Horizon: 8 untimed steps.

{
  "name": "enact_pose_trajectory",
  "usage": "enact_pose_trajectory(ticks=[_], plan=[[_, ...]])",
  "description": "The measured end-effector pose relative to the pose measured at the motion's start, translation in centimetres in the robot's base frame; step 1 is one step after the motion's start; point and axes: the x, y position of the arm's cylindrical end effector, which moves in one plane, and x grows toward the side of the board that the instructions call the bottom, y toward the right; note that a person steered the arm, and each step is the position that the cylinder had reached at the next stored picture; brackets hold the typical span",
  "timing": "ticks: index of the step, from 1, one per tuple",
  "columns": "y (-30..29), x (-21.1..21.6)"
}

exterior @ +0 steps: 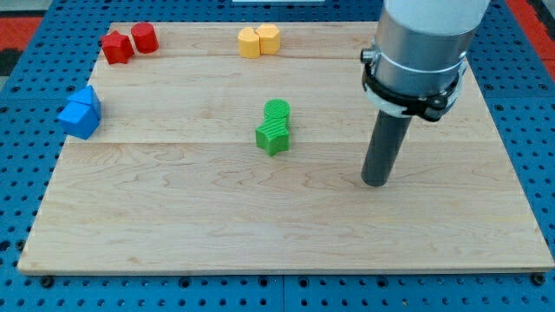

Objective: Push the blue cube along with blue triangle towards the top left

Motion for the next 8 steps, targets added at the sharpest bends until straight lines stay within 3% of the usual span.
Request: enact_pose_trajectory(ticks=[2,4,5,7,8], plan=[[-16.2,-0.3],[-38.2,-4.0],[-41.0,-5.2],[-39.6,-10.7],[-34.1,-12.8]])
